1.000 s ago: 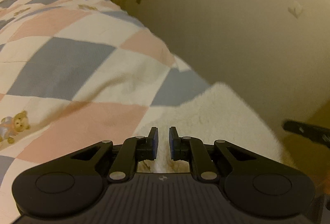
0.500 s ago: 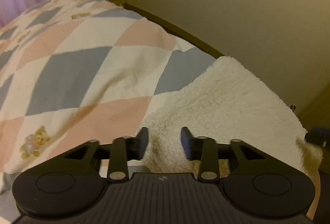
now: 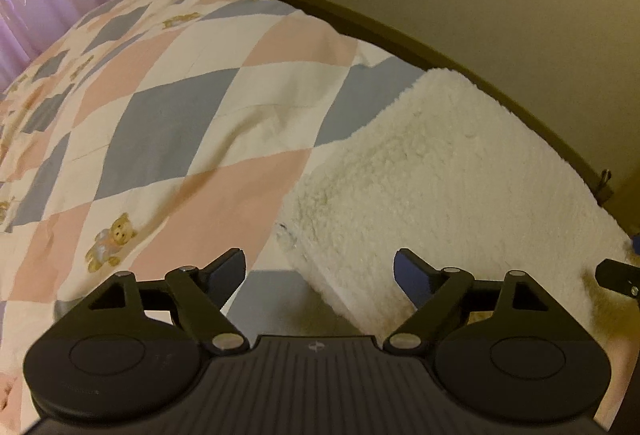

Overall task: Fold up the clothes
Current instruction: 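Withdraw both open grippers upward from the placed fleece bundle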

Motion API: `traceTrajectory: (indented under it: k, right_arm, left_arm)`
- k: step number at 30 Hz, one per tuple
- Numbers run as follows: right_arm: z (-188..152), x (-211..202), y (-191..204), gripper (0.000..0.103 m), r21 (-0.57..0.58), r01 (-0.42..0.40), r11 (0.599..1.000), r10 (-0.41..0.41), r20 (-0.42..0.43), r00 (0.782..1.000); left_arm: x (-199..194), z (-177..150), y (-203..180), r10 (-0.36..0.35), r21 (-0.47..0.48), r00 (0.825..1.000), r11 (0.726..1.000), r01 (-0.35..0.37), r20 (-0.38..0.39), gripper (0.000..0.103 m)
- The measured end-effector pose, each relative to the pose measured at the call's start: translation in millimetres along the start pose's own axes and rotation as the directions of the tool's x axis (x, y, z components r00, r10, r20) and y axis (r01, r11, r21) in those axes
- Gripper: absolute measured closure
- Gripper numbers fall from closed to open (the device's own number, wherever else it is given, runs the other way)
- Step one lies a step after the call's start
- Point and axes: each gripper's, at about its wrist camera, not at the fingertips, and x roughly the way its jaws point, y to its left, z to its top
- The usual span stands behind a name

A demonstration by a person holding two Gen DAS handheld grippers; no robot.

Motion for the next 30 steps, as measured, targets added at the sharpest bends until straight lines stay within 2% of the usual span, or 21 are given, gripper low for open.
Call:
traceTrajectory:
  k: [1, 4, 10, 15, 20, 25, 28, 30]
  right_arm:
    - [1, -5, 2, 0.018, -0.009, -0.003, 1.0, 0.003, -0.003, 1.0]
    - [5, -24, 9, 0.01, -0.028, 0.002, 1.0, -0.002, -0.007, 1.0]
    - [23, -84, 27, 0.004, -0.089, 0.01, 0.996, -0.008, 0.019, 1.0]
    - [49, -170, 42, 0.001, -0.176, 0.032, 0.984, -0.013, 0.113, 0.994]
    - [66, -269, 64, 0.001, -0.254, 0.079, 0.964, -0.021, 0.222, 0.975]
    - [59, -333, 98, 0.001, -0.261, 0.067, 0.963, 0.007, 0.27, 0.963]
    - [43, -344, 122, 0.001, -0.278, 0.081, 0.957, 0.007, 0.303, 0.953]
    - [30, -339, 133, 0.001, -0.272, 0.11, 0.956, -0.021, 0.312, 0.95]
  left_arm:
    - [-2, -1, -2, 0.01, 0.002, 1.0, 1.0, -0.01, -0.007, 0.017]
    - [-10, -2, -4, 0.004, -0.022, 1.0, 1.0, -0.004, -0.027, 0.017]
    - [-34, -1, 2, -0.026, -0.041, 0.999, 0.999, 0.024, -0.037, 0.017]
    - [-48, 2, 26, -0.015, -0.045, 0.999, 0.999, 0.013, -0.035, 0.017]
    - [-43, 2, 57, -0.044, -0.083, 0.998, 0.996, 0.039, -0.055, 0.018]
    - [-12, -15, 76, -0.013, -0.073, 0.992, 0.997, 0.004, -0.122, 0.021]
    - [-2, -34, 87, -0.012, -0.087, 0.985, 0.996, -0.003, -0.171, 0.022]
    - [-13, -47, 90, -0.034, -0.1, 0.986, 0.995, 0.018, -0.164, 0.021]
